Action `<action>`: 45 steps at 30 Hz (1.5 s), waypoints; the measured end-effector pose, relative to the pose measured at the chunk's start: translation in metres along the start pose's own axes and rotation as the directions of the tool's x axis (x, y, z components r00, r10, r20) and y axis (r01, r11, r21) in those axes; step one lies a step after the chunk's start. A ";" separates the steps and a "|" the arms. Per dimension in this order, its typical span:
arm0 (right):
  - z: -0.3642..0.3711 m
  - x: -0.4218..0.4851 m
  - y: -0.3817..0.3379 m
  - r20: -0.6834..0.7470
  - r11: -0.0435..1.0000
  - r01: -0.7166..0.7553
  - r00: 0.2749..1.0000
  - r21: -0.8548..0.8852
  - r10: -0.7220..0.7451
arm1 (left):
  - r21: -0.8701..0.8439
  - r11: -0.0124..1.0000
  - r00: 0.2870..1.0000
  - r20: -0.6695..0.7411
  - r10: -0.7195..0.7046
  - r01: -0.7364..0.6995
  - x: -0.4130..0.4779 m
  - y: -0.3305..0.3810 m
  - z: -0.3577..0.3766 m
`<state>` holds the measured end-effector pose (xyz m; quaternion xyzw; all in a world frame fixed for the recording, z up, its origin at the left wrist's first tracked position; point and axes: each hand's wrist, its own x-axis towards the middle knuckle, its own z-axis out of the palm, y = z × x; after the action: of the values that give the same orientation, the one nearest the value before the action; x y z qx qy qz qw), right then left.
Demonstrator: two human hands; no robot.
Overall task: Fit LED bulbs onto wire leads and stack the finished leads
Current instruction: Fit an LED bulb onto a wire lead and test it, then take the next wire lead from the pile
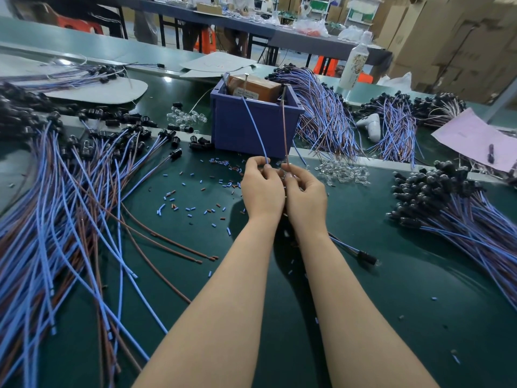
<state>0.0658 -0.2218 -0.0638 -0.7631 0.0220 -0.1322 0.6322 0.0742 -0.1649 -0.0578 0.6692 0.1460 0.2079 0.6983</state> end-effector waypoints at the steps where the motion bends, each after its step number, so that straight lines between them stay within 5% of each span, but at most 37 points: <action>1: 0.000 0.000 0.000 0.000 1.000 0.002 1.000 0.000 -0.002 | -0.002 1.000 1.000 0.001 -0.001 0.001 0.000 0.000 0.000; 31: -0.003 -0.006 -0.010 -0.020 0.972 0.099 0.994 -0.212 -0.105 | 0.002 1.000 1.000 0.019 0.013 -0.013 0.002 -0.002 -0.001; 38: -0.011 -0.010 -0.027 0.120 0.929 0.229 0.972 -0.291 -0.202 | -0.055 0.996 0.995 0.062 0.077 -0.074 0.002 0.021 -0.008; 45: -0.055 -0.006 -0.067 0.321 0.824 0.351 0.921 -0.444 -0.219 | -0.004 0.912 0.906 0.110 0.408 -0.411 -0.020 0.078 0.003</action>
<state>0.0391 -0.2598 0.0089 -0.9039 -0.1419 -0.1164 0.3864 0.0508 -0.1764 0.0181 0.7019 -0.0339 0.3115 0.6396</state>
